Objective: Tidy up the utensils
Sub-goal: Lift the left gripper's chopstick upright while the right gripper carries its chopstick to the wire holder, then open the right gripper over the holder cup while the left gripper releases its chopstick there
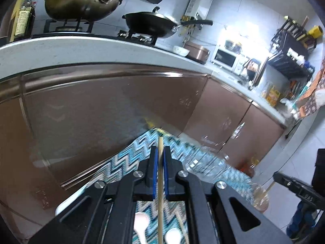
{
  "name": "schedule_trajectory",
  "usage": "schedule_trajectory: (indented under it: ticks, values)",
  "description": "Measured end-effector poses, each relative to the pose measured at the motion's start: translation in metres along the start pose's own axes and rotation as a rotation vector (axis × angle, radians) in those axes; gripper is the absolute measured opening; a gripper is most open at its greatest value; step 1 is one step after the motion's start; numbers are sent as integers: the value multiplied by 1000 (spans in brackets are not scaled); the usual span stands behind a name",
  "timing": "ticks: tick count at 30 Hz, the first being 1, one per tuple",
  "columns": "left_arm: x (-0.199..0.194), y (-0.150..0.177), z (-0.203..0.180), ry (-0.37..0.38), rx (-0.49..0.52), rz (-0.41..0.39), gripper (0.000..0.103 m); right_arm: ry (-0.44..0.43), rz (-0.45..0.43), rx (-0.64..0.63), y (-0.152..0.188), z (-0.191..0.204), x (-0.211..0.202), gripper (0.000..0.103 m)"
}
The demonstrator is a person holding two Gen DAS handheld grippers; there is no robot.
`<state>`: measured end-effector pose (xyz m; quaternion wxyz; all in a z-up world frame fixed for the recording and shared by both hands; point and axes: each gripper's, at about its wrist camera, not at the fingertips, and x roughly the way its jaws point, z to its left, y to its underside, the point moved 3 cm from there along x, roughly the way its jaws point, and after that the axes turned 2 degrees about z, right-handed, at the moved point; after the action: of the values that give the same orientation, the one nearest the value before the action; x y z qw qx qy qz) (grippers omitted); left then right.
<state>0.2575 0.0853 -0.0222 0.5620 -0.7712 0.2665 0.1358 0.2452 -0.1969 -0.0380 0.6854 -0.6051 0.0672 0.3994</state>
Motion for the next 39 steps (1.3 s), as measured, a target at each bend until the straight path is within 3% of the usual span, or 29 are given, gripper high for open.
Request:
schedule_trajectory:
  ticks: [9,15,20,27,34,39]
  values:
    - [22,-43,-35,130,-62,-89,4,-2,-111,24,-42,-20,-17,6]
    - [41,-76,-65,161,-104,-230,4,20,-217,31,-76,-37,-24,6]
    - [64,-90,-101,126,-84,-355,4,64,-286,9,-96,-47,-20,5]
    - [122,-75,-139,38,-12,-426,4,112,-319,-36,-100,-64,14,5]
    - [171,-38,-146,-47,32,-447,5,167,-306,-73,-80,-83,62,5]
    - [195,-15,-138,-78,27,-431,5,184,-245,-91,-49,-91,101,5]
